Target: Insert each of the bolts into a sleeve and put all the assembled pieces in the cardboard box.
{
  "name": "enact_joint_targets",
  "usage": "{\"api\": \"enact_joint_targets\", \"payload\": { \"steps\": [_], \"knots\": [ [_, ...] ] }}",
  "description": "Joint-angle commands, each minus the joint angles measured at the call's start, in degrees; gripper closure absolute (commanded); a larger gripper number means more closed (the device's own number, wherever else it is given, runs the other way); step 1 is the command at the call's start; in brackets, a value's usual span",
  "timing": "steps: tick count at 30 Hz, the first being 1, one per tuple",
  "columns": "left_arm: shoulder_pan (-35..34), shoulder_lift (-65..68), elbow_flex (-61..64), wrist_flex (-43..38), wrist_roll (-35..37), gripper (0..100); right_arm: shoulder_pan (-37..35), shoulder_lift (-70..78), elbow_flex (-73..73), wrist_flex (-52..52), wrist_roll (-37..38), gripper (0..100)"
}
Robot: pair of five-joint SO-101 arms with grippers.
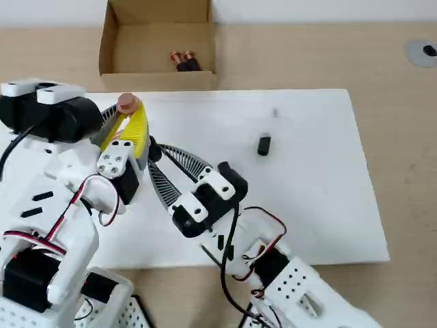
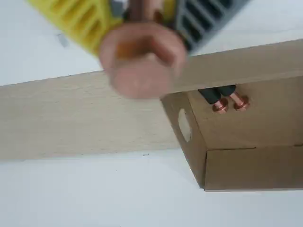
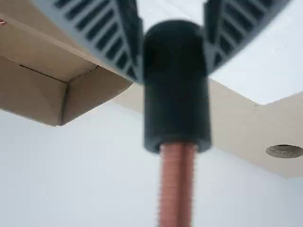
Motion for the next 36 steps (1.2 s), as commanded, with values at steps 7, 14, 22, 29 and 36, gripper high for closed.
{"api": "enact_joint_targets", "payload": {
  "steps": [7, 14, 22, 29, 36],
  "knots": [
    [-2.81, 0.04, -3.16, 4.75, 11.43, 79, -0.84, -1.71, -0.40, -1.23, 2.20, 98.9],
    [-7.38, 0.04, -3.52, 9.49, 8.70, 76, -0.84, -1.45, -0.40, -1.23, 2.55, 98.9],
    [-7.82, 0.04, -3.69, 9.76, 6.95, 76, -0.84, -1.36, -0.48, -0.44, 2.55, 98.9],
    [-7.82, 0.04, -5.10, 9.85, 7.03, 77, -0.84, -1.71, -0.75, 2.11, 2.55, 98.9],
    [-7.65, 0.04, -6.42, 9.41, 3.16, 87, -0.84, -1.71, -0.75, 2.02, 2.55, 98.9]
  ]
}}
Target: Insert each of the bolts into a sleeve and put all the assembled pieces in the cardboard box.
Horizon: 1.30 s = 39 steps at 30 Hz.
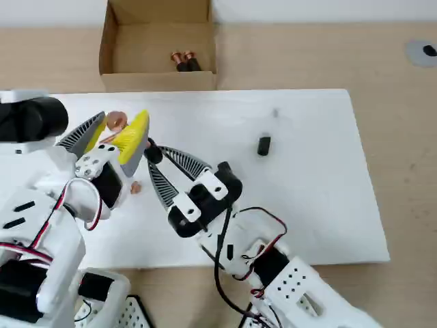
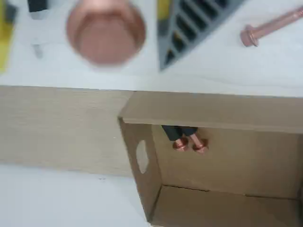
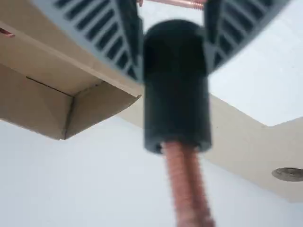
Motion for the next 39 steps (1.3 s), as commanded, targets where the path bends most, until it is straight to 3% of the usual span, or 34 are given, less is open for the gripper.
{"api": "enact_joint_targets", "payload": {
  "steps": [1, 4, 32, 39],
  "knots": [
    [-0.44, 0.48, -2.73, -0.53, -3.69, 90, -1.01, -1.80, -0.75, -0.09, 0.53, 98.9],
    [3.16, 0.48, -2.55, -0.44, -8.79, 100, -1.01, -1.80, -0.84, -0.09, 0.53, 98.9],
    [4.84, 0.57, -2.73, -0.09, -9.58, 100, -4.53, -1.80, -3.03, -0.44, 0.44, 98.9],
    [8.62, 4.26, -3.69, -0.09, -11.43, 99, -5.41, -1.80, -3.03, -0.44, 0.35, 98.9]
  ]
}}
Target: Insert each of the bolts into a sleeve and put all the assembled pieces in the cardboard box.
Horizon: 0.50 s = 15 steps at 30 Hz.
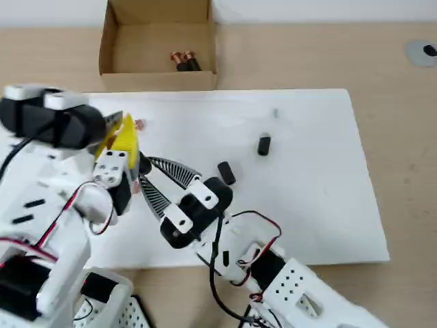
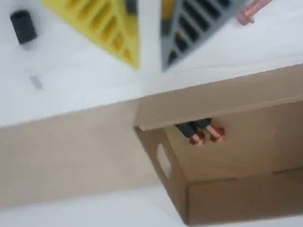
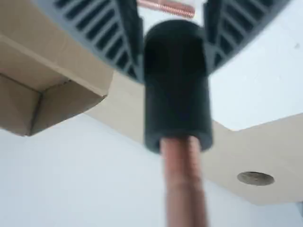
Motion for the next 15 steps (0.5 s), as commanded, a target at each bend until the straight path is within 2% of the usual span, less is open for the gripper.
{"api": "enact_joint_targets", "payload": {
  "steps": [1, 3, 5, 8, 15],
  "knots": [
    [1.49, 3.12, -3.87, 0.09, -0.44, 99, -1.10, -1.89, -3.12, -0.44, 0.00, 98.9],
    [1.32, 4.88, -6.15, 0.09, -0.35, 97, -1.01, -1.89, -3.03, -0.44, 0.09, 98.9],
    [1.14, 5.67, -8.00, 0.88, 1.23, 88, -1.01, -1.89, -2.86, -0.44, 0.09, 98.9],
    [-3.60, 6.29, -11.34, 3.78, 9.41, 76, -0.84, -1.89, -2.77, -0.44, 0.18, 98.9],
    [-9.58, 6.55, -15.91, 7.30, 10.29, 75, -0.75, -1.45, -2.68, -0.18, 0.18, 98.9]
  ]
}}
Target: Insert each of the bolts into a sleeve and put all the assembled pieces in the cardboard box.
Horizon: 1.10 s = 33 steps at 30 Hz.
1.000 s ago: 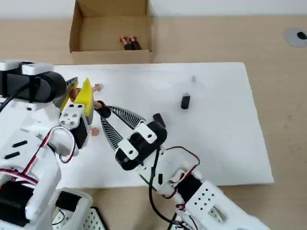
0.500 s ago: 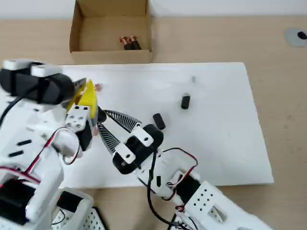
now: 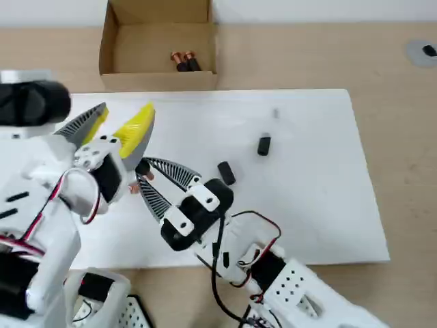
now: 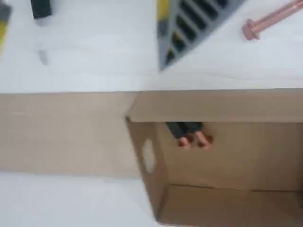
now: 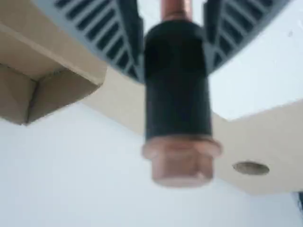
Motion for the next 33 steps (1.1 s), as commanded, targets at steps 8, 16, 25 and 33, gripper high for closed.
{"api": "enact_joint_targets", "payload": {
  "steps": [8, 16, 25, 33],
  "knots": [
    [-8.09, 0.75, -8.44, 3.43, 0.53, 76, 4.44, -0.84, -3.21, -0.26, 0.26, 98.9],
    [-12.48, 0.57, -7.65, 11.78, -7.21, 100, 14.55, 11.12, -20.97, 5.63, -0.09, 98.9],
    [-12.66, 0.13, 1.41, 16.70, -14.15, 99, 19.74, 45.41, -53.49, 11.60, -0.09, 98.9],
    [-12.75, 0.13, 8.97, 16.70, -17.93, 99, 25.19, 73.80, -83.03, 11.69, -0.09, 98.9]
  ]
}}
